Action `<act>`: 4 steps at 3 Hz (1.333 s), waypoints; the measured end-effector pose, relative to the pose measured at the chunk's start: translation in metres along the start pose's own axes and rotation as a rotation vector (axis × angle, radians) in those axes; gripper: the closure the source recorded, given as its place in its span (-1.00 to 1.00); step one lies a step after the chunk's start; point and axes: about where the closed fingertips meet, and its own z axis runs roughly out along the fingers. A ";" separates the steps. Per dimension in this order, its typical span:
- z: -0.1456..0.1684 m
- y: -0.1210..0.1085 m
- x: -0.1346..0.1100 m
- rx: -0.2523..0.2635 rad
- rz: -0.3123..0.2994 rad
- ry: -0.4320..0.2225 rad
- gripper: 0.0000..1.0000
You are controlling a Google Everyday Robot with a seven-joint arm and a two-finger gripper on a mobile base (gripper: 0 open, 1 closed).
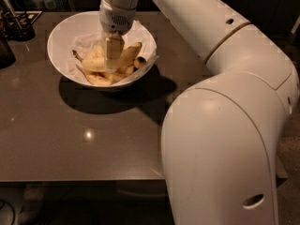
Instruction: Pick banana from white bowl
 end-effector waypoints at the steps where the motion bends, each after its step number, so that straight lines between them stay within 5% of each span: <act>1: 0.014 -0.005 0.005 -0.024 0.020 0.005 -0.26; 2: 0.024 -0.007 0.009 -0.042 0.031 0.009 -0.28; 4: 0.029 -0.005 0.008 -0.038 0.003 0.026 0.51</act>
Offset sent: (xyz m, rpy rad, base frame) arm -0.0059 -0.0182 -0.0340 -0.0888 0.1326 -0.0031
